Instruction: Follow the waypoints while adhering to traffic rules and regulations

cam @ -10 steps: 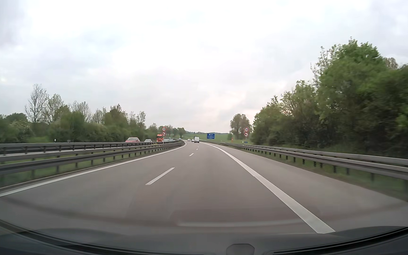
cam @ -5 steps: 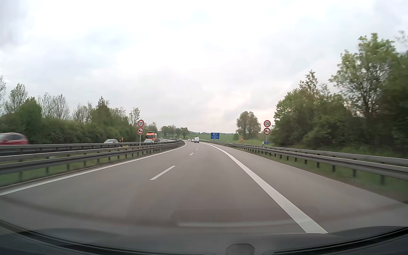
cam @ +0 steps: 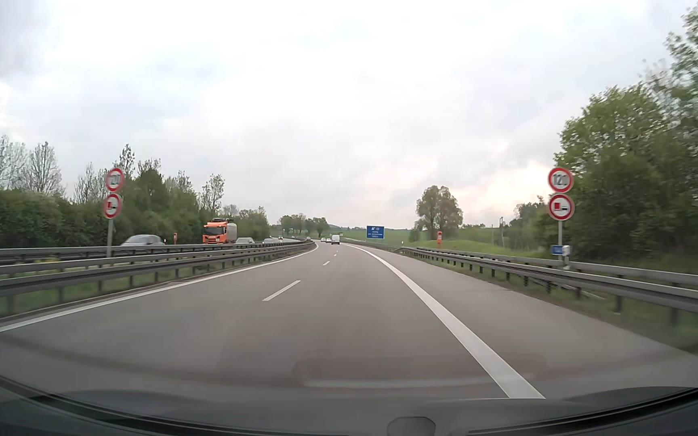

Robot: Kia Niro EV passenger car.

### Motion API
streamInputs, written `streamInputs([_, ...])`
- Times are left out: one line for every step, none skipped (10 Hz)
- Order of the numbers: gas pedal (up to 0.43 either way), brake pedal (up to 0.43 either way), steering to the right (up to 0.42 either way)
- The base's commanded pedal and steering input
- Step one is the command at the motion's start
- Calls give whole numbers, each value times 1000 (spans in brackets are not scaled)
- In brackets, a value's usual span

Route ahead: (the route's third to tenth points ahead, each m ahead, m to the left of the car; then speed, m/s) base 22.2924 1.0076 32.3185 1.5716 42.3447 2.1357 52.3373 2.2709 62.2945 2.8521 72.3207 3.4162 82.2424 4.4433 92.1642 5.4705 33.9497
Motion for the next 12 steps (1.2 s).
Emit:
streamInputs([350, 0, -8])
streamInputs([339, 0, -9])
streamInputs([339, 0, -10])
streamInputs([339, 0, -12])
streamInputs([339, 0, -13])
streamInputs([339, 0, -13])
streamInputs([339, 0, -13])
streamInputs([339, 0, -12])
streamInputs([350, 0, -13])
streamInputs([370, 0, -13])
streamInputs([370, 0, -12])
streamInputs([370, 0, -12])
